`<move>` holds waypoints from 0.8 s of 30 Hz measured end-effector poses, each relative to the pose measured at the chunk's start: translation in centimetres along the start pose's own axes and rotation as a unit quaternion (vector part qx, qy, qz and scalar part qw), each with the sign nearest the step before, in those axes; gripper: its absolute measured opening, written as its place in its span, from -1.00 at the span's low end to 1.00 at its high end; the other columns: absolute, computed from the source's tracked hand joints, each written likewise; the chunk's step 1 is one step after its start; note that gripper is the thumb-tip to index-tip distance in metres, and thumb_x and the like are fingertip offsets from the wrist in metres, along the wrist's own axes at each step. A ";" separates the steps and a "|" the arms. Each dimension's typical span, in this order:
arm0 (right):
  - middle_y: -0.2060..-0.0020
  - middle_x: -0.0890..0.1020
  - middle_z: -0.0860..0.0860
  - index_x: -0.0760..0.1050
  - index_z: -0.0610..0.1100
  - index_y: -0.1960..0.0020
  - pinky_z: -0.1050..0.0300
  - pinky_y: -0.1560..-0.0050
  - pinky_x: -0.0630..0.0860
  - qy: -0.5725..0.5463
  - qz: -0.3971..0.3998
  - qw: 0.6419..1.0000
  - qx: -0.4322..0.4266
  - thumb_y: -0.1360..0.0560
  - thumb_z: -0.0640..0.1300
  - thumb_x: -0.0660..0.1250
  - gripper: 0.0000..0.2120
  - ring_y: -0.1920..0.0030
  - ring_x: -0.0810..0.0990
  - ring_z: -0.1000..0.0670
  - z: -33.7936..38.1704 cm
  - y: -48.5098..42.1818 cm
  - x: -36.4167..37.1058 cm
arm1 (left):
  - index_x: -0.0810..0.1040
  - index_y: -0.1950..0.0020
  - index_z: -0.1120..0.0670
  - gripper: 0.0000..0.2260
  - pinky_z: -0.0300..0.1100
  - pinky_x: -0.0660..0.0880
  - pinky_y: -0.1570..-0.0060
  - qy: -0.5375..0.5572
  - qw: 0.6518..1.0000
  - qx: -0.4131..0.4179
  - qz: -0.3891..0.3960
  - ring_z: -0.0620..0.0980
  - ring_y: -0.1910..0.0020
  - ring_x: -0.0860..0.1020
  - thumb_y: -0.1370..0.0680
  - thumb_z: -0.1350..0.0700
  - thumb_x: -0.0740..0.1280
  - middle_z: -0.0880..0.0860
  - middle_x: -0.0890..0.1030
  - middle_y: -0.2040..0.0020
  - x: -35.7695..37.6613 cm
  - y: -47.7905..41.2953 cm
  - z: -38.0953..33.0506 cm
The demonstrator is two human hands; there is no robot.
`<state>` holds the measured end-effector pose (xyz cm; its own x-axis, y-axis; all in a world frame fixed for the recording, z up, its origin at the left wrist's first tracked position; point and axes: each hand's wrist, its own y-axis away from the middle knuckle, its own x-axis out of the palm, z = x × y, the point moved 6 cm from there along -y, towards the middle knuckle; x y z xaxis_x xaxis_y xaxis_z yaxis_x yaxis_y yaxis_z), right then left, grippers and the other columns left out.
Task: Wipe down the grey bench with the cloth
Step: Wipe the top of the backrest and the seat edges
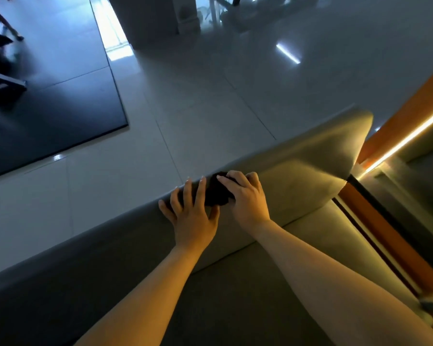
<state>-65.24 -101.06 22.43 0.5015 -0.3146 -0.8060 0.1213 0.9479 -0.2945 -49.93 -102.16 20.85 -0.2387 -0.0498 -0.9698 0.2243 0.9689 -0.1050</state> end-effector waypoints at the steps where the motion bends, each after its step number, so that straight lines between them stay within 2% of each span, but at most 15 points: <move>1: -0.28 0.54 0.01 0.55 -0.05 -0.38 -0.10 -0.19 0.51 -0.001 -0.004 1.000 0.010 -0.47 -0.28 0.46 -0.51 -0.14 0.33 -0.09 -0.7 -0.1 -0.3 | 0.21 -0.60 -0.11 -0.32 0.47 -0.03 -0.41 -0.011 1.000 0.002 -0.001 0.28 -0.50 0.16 -0.53 -0.26 0.32 0.09 0.23 -0.56 0.3 -0.1 0.0; 3: -0.30 0.52 0.01 0.54 -0.05 -0.39 -0.08 -0.20 0.49 -0.019 -0.021 0.998 0.054 -0.47 -0.30 0.45 -0.49 -0.17 0.34 -0.09 -1.6 0.0 -0.7 | 0.15 -0.61 -0.16 -0.30 0.48 -0.05 -0.40 -0.025 1.000 0.007 0.001 0.29 -0.50 0.15 -0.54 -0.31 0.29 0.09 0.20 -0.57 0.8 -0.4 0.1; 7: -0.34 0.48 0.04 0.51 -0.03 -0.43 -0.07 -0.23 0.51 -0.058 -0.077 0.975 0.199 -0.51 -0.32 0.41 -0.49 -0.24 0.33 -0.09 -2.9 0.6 -1.1 | 0.07 -0.62 -0.21 -0.31 0.50 -0.06 -0.39 -0.025 0.999 -0.005 0.030 0.29 -0.51 0.10 -0.56 -0.30 0.27 0.07 0.13 -0.59 1.3 -0.5 0.4; 10: -0.36 0.45 0.03 0.43 -0.04 -0.50 0.01 -0.27 0.45 -0.088 -0.084 0.951 0.285 -0.55 -0.32 0.37 -0.46 -0.29 0.34 -0.09 -2.7 1.1 -1.8 | -0.03 -0.63 -0.23 -0.32 0.47 -0.18 -0.41 -0.010 0.997 -0.020 0.071 0.26 -0.56 -0.05 -0.60 -0.27 0.21 0.07 0.01 -0.63 0.4 -0.8 0.1; 12: -0.37 0.46 0.00 0.37 -0.07 -0.53 0.15 -0.24 0.39 -0.109 -0.058 0.956 0.264 -0.56 -0.29 0.36 -0.44 -0.31 0.37 -0.06 -1.2 2.0 -2.6 | -0.07 -0.64 -0.22 -0.37 0.41 -0.28 -0.43 0.015 0.993 -0.041 0.107 0.21 -0.61 -0.17 -0.64 -0.24 0.14 0.05 -0.09 -0.66 -0.3 -0.6 -0.6; 14: -0.34 0.50 -0.01 0.39 -0.08 -0.51 0.18 -0.25 0.39 -0.154 -0.022 0.959 0.238 -0.57 -0.25 0.36 -0.47 -0.31 0.42 -0.03 0.8 3.8 -3.3 | -0.01 -0.64 -0.18 -0.43 0.34 -0.31 -0.45 0.045 0.991 -0.026 0.126 0.15 -0.62 -0.19 -0.67 -0.19 0.12 0.04 -0.09 -0.66 -1.4 0.7 -1.9; 16: -0.32 0.54 -0.02 0.43 -0.08 -0.48 0.12 -0.33 0.44 -0.209 -0.004 0.938 0.277 -0.57 -0.23 0.36 -0.52 -0.33 0.46 -0.02 1.8 6.1 -4.0 | 0.12 -0.62 -0.15 -0.48 0.30 -0.18 -0.52 0.095 0.985 0.012 0.143 0.11 -0.63 -0.01 -0.67 -0.16 0.15 0.04 0.08 -0.65 -2.0 3.2 -3.0; 18: -0.33 0.56 -0.02 0.45 -0.08 -0.47 0.06 -0.37 0.47 -0.259 0.029 0.907 0.329 -0.57 -0.22 0.34 -0.53 -0.35 0.49 -0.03 2.8 8.9 -4.6 | 0.21 -0.57 -0.15 -0.51 0.25 0.12 -0.53 0.165 0.969 0.022 0.183 0.07 -0.57 0.21 -0.65 -0.19 0.17 -0.02 0.29 -0.57 -2.1 6.7 -3.0; 21: -0.28 0.57 -0.01 0.49 -0.04 -0.41 -0.01 -0.30 0.55 -0.282 0.089 0.880 0.372 -0.56 -0.21 0.32 -0.58 -0.30 0.52 -0.04 5.3 13.3 -5.7 | 0.28 -0.53 -0.15 -0.53 0.10 0.44 -0.38 0.285 0.927 -0.009 0.245 -0.03 -0.44 0.42 -0.63 -0.15 0.25 -0.09 0.46 -0.43 -2.8 12.2 -1.5; 24: -0.21 0.56 -0.01 0.49 -0.01 -0.37 -0.02 -0.22 0.59 -0.291 0.117 0.858 0.407 -0.55 -0.15 0.33 -0.61 -0.18 0.55 -0.03 9.5 17.8 -6.4 | 0.40 -0.44 -0.07 -0.66 -0.25 0.52 -0.14 0.358 0.893 -0.029 0.271 -0.16 -0.24 0.55 -0.66 0.03 0.29 -0.16 0.56 -0.23 -6.1 17.9 0.1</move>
<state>-58.14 -81.65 27.23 0.9074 -0.2570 -0.3325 0.3984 0.7775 0.4866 -44.40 -84.54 24.92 -0.6577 0.5788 -0.4821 0.4465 0.8150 0.3693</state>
